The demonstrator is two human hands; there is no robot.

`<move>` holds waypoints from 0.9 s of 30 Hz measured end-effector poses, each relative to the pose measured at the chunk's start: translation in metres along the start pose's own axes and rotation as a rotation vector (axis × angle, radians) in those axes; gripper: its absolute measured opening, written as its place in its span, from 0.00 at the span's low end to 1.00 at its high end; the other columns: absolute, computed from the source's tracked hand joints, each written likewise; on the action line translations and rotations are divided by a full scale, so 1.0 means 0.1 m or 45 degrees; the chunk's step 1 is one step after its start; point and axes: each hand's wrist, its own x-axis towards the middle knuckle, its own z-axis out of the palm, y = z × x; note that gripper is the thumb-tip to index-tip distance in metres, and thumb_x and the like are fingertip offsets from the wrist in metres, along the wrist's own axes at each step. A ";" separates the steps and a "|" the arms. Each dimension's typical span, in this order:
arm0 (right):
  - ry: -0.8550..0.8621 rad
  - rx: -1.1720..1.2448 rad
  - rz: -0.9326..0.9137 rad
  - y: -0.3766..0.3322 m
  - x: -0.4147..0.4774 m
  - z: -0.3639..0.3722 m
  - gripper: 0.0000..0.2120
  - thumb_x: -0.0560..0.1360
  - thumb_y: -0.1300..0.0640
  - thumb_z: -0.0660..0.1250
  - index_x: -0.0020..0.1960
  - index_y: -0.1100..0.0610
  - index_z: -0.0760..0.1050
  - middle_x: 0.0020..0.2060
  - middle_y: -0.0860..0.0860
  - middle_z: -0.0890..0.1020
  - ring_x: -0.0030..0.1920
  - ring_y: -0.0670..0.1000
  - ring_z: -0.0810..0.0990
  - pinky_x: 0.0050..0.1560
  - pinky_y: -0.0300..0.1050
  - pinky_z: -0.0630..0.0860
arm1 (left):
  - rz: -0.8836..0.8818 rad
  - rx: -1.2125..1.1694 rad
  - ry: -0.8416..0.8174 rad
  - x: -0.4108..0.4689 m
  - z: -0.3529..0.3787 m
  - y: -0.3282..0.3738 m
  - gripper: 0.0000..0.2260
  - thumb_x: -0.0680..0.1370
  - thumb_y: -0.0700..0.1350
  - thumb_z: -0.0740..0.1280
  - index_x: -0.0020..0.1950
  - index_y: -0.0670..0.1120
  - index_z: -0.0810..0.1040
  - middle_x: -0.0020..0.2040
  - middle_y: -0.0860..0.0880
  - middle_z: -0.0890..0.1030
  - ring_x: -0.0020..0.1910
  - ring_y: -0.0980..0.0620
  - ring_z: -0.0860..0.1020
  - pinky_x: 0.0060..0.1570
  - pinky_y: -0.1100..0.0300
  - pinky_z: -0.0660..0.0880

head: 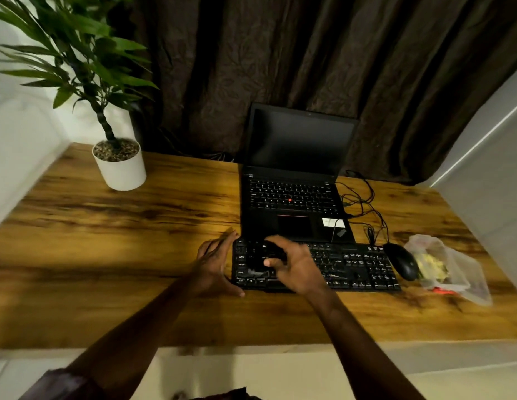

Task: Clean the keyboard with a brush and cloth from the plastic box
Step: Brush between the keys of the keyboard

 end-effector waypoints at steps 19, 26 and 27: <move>0.005 0.116 0.017 0.24 -0.08 -0.30 0.24 0.76 0.58 0.72 0.68 0.42 0.73 0.60 0.52 0.80 0.58 0.49 0.80 0.60 0.49 0.81 | -0.114 -0.140 -0.109 -0.09 -0.08 0.25 0.64 0.60 0.52 0.84 0.80 0.58 0.40 0.81 0.55 0.45 0.78 0.44 0.40 0.75 0.44 0.44; 0.059 0.066 0.074 0.50 -0.19 -0.55 0.25 0.75 0.59 0.73 0.68 0.43 0.73 0.59 0.52 0.81 0.57 0.48 0.81 0.51 0.31 0.78 | -0.167 -0.125 -0.136 -0.07 -0.07 0.22 0.65 0.57 0.54 0.84 0.80 0.60 0.41 0.81 0.55 0.47 0.78 0.42 0.41 0.74 0.38 0.49; 0.050 0.073 0.058 0.45 -0.18 -0.51 0.24 0.75 0.57 0.73 0.67 0.41 0.73 0.59 0.52 0.81 0.58 0.49 0.81 0.54 0.35 0.79 | -0.170 -0.113 -0.138 -0.07 -0.08 0.23 0.66 0.56 0.55 0.84 0.80 0.60 0.40 0.81 0.55 0.47 0.78 0.42 0.41 0.74 0.39 0.49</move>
